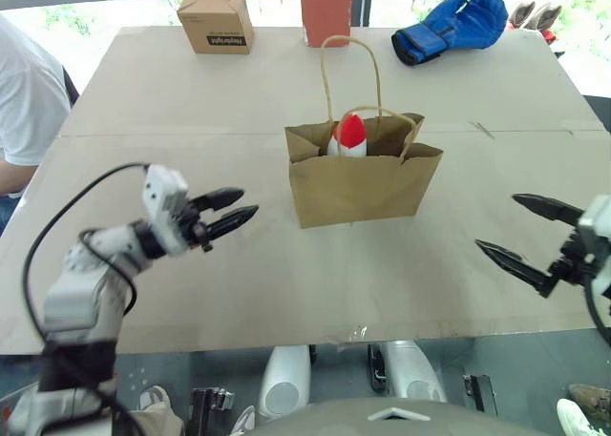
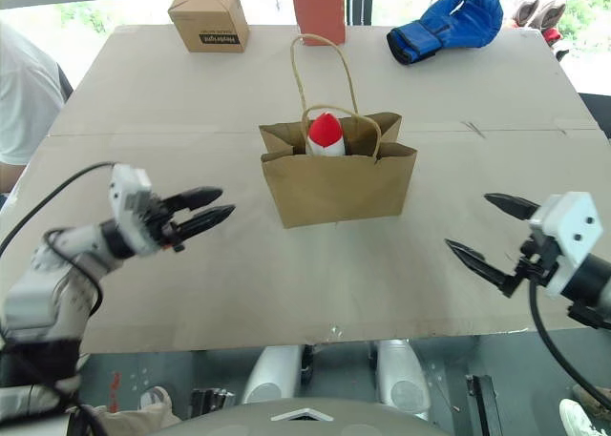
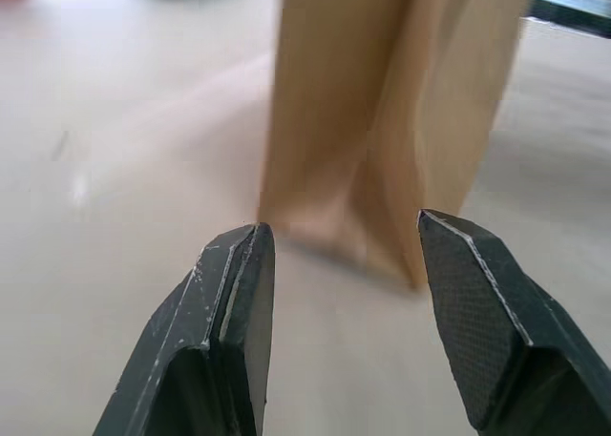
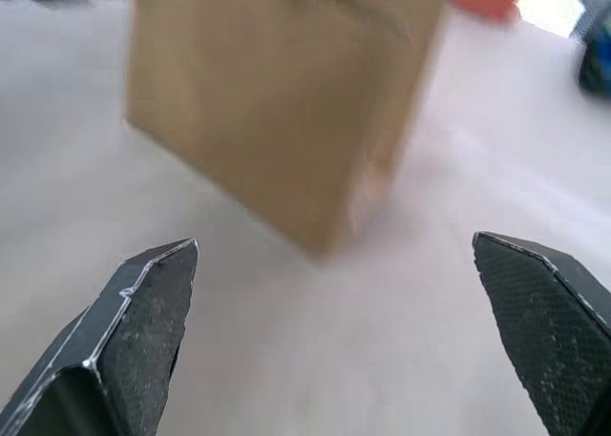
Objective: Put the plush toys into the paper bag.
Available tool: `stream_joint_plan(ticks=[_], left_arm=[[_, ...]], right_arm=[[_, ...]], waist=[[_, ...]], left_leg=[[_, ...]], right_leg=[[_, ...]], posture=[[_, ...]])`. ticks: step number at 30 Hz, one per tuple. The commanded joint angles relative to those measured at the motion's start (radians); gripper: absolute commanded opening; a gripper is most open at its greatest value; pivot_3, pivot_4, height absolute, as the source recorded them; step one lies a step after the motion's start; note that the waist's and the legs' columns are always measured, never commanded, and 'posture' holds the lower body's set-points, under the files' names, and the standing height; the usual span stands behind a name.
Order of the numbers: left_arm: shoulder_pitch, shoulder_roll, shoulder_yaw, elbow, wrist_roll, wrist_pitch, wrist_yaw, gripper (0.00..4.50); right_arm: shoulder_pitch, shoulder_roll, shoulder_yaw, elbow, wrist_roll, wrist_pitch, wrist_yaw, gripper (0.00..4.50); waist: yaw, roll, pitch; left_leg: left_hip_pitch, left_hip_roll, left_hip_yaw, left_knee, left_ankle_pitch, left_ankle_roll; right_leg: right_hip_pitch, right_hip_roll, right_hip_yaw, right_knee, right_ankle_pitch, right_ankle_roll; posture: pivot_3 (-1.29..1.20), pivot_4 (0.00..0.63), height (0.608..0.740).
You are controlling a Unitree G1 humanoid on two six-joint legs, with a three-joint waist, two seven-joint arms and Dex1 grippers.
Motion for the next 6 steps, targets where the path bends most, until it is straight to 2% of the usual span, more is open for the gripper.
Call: stream_joint_plan(ticks=[1,4,6], left_arm=[[0.115,0.004,0.095,-0.151,-0.074,0.063,0.051,2.64],[0.177,0.007,0.119,-0.197,-0.13,0.097,0.041,2.64],[0.185,0.019,0.097,-0.195,-0.104,0.085,0.041,2.64]], right_arm=[[0.024,-0.015,-0.095,0.015,0.026,-0.044,0.054,4.5],[0.05,-0.027,-0.121,0.052,0.015,-0.069,0.096,4.5],[0.054,-0.028,-0.115,0.092,-0.005,-0.1,0.117,4.5]], waist=[[0.0,0.0,0.0],[0.001,0.001,0.0],[0.002,0.001,0.0]], left_leg=[[0.005,0.0,0.001,0.0,0.0,0.0],[0.009,0.003,0.003,0.0,0.0,-0.001],[0.009,0.004,0.004,0.0,-0.001,-0.002]], right_leg=[[0.005,0.0,0.0,-0.001,-0.003,0.0],[0.007,-0.002,0.0,-0.001,-0.004,0.001],[0.006,-0.005,-0.001,-0.001,-0.004,0.0]], posture=[[0.0,0.15,0.74],[0.0,0.15,0.74],[0.0,0.15,0.74]])
